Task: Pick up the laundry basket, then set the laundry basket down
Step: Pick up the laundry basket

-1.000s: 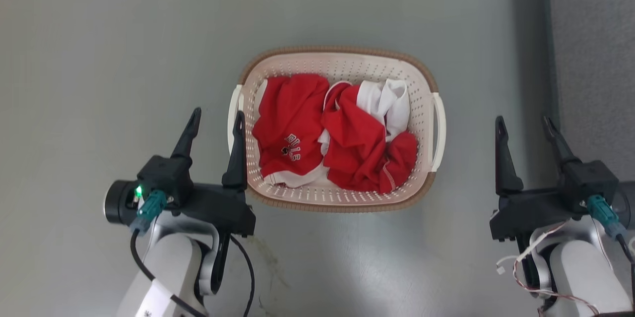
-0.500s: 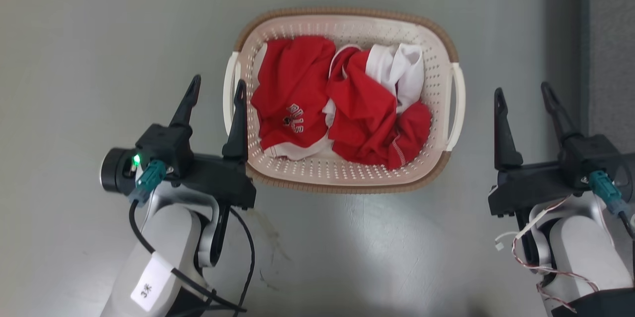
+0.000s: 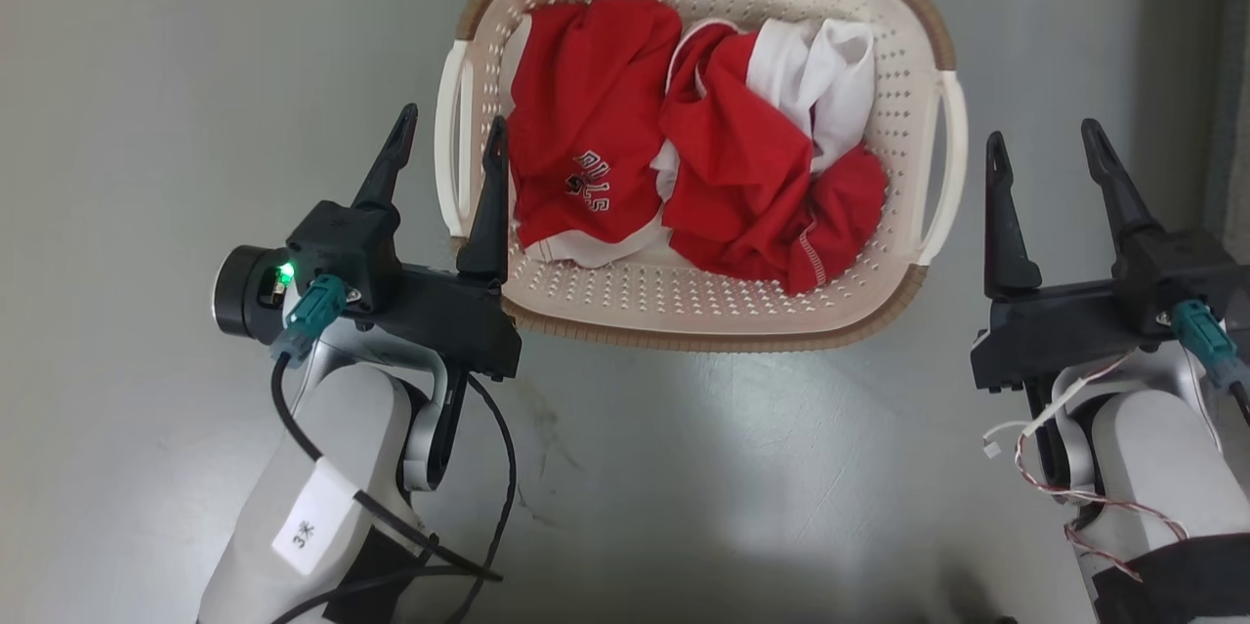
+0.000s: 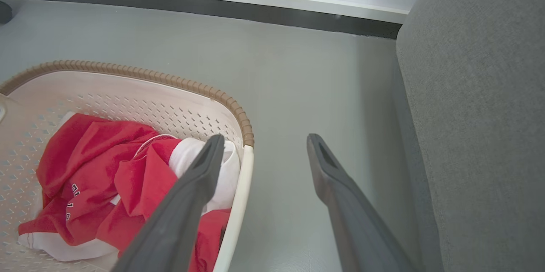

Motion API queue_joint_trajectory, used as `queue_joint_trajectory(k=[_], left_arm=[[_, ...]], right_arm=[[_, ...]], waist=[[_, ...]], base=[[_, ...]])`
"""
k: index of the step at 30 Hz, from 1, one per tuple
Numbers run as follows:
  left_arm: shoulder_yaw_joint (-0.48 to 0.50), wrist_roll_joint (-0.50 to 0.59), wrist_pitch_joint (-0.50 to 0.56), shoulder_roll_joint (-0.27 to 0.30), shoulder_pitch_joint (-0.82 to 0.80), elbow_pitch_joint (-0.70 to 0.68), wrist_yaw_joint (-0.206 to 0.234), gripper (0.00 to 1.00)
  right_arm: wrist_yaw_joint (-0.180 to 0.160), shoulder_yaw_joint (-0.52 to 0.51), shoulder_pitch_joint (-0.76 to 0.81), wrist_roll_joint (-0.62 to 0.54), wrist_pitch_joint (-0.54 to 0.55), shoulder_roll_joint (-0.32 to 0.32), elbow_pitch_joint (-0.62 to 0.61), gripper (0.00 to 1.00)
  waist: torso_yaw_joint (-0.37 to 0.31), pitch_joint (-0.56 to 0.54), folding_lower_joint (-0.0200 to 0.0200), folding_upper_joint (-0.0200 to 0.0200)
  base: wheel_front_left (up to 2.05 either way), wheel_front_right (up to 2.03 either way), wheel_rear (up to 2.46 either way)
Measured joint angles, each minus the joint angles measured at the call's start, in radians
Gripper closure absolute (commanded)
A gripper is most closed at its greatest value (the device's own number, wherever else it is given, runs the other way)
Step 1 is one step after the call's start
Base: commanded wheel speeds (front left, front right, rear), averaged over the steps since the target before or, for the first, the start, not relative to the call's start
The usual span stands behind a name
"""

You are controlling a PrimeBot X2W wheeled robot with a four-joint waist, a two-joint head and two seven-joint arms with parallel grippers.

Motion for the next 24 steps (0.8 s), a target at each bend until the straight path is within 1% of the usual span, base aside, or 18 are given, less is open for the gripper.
queue_joint_trajectory(k=[2,13,15,24], left_arm=[[-0.003,-0.001,0.000,0.000,-0.009,0.024,-0.003,0.00],[-0.016,-0.002,0.011,-0.002,-0.097,0.162,-0.036,0.00],[-0.019,-0.002,0.019,-0.004,-0.109,0.188,-0.036,0.00],[-0.024,-0.002,0.038,-0.003,-0.166,0.319,-0.071,0.00]], right_arm=[[0.007,0.002,-0.010,0.000,0.000,0.000,0.020,0.00],[0.021,0.025,-0.091,-0.001,0.008,0.008,0.163,0.00],[0.025,0.030,-0.105,-0.001,0.010,0.013,0.191,0.00],[0.035,0.057,-0.197,-0.006,0.019,0.028,0.335,0.00]], waist=[[0.004,0.010,0.0000,0.0000],[0.018,0.023,0.0000,0.0000],[0.019,0.023,-0.0001,0.0000],[0.021,0.032,-0.0001,0.0000]], base=[[0.00,0.00,0.00],[0.00,0.00,0.00],[0.00,0.00,0.00],[0.00,0.00,0.00]])
